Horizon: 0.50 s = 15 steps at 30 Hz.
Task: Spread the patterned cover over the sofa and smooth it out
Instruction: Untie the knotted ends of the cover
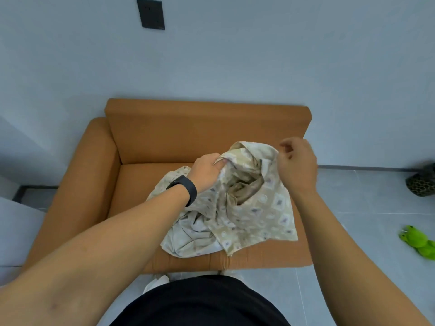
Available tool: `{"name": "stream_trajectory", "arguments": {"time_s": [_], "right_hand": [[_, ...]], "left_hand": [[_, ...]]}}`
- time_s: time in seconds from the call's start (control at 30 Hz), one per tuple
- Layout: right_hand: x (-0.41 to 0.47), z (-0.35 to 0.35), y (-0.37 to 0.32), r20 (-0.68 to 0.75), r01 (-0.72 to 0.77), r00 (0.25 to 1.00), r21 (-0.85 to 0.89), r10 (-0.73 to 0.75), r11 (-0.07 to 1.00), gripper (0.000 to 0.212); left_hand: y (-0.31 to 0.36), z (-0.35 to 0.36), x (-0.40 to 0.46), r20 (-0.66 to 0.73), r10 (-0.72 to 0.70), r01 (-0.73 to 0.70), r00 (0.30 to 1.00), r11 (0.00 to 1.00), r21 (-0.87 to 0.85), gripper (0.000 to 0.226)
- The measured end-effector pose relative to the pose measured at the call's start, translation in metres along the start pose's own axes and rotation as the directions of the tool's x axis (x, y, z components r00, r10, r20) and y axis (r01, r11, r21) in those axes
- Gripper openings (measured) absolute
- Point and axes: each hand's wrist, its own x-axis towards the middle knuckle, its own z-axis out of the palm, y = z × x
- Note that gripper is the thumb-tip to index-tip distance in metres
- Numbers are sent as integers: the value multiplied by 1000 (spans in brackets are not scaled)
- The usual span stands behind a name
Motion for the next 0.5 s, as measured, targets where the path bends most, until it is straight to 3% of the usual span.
{"name": "stream_trajectory", "arguments": {"time_s": [0.03, 0.1, 0.17, 0.23, 0.33, 0.4, 0.5], "right_hand": [[-10, 5, -7, 167, 54, 984, 62, -63, 997, 19], [-30, 22, -17, 451, 104, 874, 191, -182, 976, 28], [-43, 48, -17, 535, 75, 826, 213, -180, 974, 53], [-48, 67, -11, 469, 47, 877, 126, -101, 991, 57], [-41, 68, -9, 256, 44, 965, 70, -61, 997, 11], [-32, 62, -11, 191, 89, 975, 111, -109, 990, 14], [-20, 48, -20, 167, 40, 982, 245, -83, 969, 14]], "left_hand": [[7, 1, -1, 13, 31, -31, 999, 1000, -3, 45], [21, 1, 1, 39, 73, -73, 997, 997, 5, 47], [31, -1, 3, 49, 98, -97, 994, 995, -14, 47], [37, -6, 4, 44, 109, -107, 993, 994, -37, 46], [42, -20, 6, 35, 136, -135, 990, 990, -30, 42], [42, -32, 6, 7, 142, -142, 990, 990, -24, 37], [39, -43, 5, -19, 147, -148, 989, 987, -69, 31]]}}
